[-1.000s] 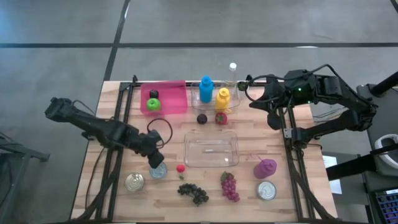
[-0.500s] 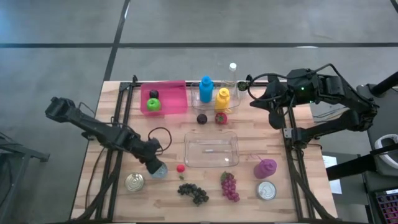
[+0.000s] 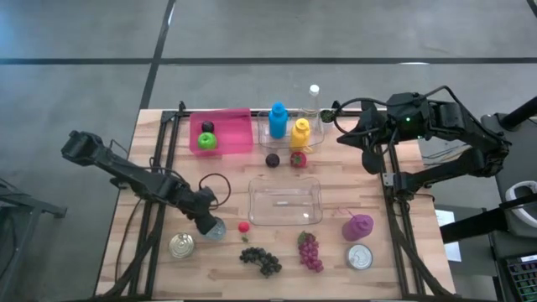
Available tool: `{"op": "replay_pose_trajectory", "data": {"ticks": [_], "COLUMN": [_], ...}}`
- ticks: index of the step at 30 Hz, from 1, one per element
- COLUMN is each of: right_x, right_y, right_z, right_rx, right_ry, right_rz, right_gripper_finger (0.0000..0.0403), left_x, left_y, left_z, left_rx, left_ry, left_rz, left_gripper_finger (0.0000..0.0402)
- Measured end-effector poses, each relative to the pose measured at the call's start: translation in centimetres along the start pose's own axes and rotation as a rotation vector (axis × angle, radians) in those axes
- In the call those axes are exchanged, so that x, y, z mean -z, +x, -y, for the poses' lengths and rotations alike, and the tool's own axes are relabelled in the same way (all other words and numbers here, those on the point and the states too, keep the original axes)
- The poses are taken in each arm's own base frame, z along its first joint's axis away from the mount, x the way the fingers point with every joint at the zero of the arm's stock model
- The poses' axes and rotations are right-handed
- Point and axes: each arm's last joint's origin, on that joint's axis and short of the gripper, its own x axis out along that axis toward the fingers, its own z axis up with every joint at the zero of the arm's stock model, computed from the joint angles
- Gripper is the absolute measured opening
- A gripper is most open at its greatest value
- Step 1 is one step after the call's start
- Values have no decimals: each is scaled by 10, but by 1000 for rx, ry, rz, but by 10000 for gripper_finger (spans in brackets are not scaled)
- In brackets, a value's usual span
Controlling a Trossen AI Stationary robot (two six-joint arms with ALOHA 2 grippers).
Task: Pick & Place Food Item
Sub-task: Put the yellow blue tuna can into the bottom transparent bin
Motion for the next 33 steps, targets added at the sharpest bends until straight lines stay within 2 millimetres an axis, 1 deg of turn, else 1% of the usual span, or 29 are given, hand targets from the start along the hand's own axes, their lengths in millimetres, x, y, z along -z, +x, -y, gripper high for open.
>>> {"op": "replay_pose_trajectory", "data": {"ticks": [3, 9, 17, 29, 33], "right_x": [0, -1, -3, -5, -5], "right_y": [0, 0, 0, 0, 0], "right_z": [0, 0, 0, 0, 0], "right_rx": [0, 0, -2, -2, -2], "right_ry": [0, 0, -8, -11, -10], "right_rz": [4, 7, 34, 52, 51], "right_gripper_finger": [8, 8, 8, 8, 8], "left_x": [-1, -3, -7, -25, -32], "left_y": [3, 10, 10, 8, 5], "left_z": [-2, -1, -3, -16, -18], "left_rx": [-26, -57, -91, -237, -252], "left_ry": [-2, 1, -11, -82, -114], "left_rz": [31, 38, 108, 353, 384], "left_gripper_finger": [6, 6, 6, 6, 6]}}
